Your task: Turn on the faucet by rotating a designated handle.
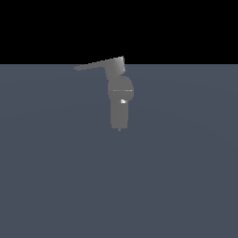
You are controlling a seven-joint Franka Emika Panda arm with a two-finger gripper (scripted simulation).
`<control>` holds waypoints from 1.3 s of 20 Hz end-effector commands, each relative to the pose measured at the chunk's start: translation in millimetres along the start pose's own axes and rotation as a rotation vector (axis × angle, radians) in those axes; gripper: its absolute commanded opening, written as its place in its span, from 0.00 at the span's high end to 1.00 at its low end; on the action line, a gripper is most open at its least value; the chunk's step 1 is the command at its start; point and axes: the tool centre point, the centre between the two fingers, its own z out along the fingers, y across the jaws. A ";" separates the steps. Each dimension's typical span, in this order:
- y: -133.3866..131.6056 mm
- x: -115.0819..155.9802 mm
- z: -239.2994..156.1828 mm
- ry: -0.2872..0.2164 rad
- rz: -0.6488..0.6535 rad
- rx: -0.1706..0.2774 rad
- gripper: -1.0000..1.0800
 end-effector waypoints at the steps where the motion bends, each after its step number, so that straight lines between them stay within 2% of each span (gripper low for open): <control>1: 0.0 0.0 0.0 0.000 0.000 0.000 1.00; 12: -5.6 0.9 -4.0 0.000 -0.039 -0.050 1.00; 19: -6.8 6.0 -4.1 -0.002 -0.016 -0.042 1.00; 26: -11.8 23.7 -4.5 -0.010 0.057 -0.025 1.00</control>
